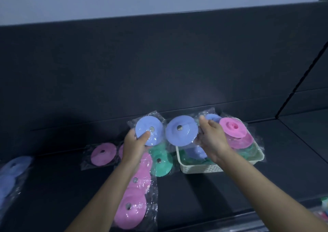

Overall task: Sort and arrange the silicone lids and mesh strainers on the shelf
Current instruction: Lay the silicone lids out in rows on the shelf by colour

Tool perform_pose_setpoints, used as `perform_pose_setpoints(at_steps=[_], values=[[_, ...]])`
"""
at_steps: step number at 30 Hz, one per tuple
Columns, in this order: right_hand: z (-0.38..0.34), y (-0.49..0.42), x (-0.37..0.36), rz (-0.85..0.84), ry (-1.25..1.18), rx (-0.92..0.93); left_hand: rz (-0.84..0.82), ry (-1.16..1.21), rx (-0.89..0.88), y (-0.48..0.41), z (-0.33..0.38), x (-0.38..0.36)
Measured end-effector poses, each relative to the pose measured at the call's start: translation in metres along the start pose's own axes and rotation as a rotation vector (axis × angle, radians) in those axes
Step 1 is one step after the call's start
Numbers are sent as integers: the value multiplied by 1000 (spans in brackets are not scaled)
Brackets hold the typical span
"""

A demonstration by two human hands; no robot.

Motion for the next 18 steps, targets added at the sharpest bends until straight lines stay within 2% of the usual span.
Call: perform_pose_setpoints(at_steps=[5, 9, 18], values=[[15, -1, -28, -173, -202, -139, 11, 36, 44, 10, -7, 25], [25, 2, -53, -225, -146, -175, -5, -2, -21, 19, -4, 45], [47, 10, -106, -276, 7, -214, -81, 80, -28, 46, 0, 94]])
Point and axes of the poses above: each hand's wrist, its own y-axis away from the middle knuckle, its own x-axis out of the back of the hand, z = x × y, the point moved 4 cm from there along -y, towards the middle knuckle, and after that the axes turned 13 degrees about -z, right-handed, at the moved point
